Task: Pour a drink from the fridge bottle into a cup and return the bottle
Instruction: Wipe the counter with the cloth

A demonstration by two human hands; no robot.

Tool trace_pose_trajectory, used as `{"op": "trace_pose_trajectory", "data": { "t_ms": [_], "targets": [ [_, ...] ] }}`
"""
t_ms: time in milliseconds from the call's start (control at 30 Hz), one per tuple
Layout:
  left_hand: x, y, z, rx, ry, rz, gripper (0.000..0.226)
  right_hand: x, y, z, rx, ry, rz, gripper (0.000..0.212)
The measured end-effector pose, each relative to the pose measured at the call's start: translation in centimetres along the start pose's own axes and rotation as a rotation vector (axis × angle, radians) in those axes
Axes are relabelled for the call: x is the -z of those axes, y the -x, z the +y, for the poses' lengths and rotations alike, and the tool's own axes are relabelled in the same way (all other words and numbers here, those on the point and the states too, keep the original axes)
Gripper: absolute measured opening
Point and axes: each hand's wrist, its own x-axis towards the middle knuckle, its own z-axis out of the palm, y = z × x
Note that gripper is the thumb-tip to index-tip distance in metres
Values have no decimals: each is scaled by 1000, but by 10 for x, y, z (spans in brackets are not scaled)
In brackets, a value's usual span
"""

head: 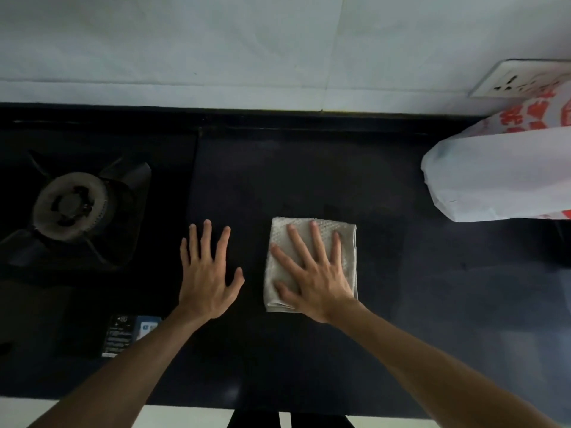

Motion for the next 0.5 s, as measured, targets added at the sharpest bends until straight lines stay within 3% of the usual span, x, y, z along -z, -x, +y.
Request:
{"op": "trace_pose_trajectory", "data": {
  "t_ms": [100, 267, 500],
  "targets": [
    [0, -1, 0, 6, -2, -10, 85, 10, -36, 21, 8, -20, 18, 75],
    [-1, 0, 0, -2, -10, -8, 84, 33, -102, 45, -159, -45, 52, 76],
    [-1, 0, 1, -7, -19, 0, 84, 21, -63, 20, -187, -45, 64, 74]
  ]
}}
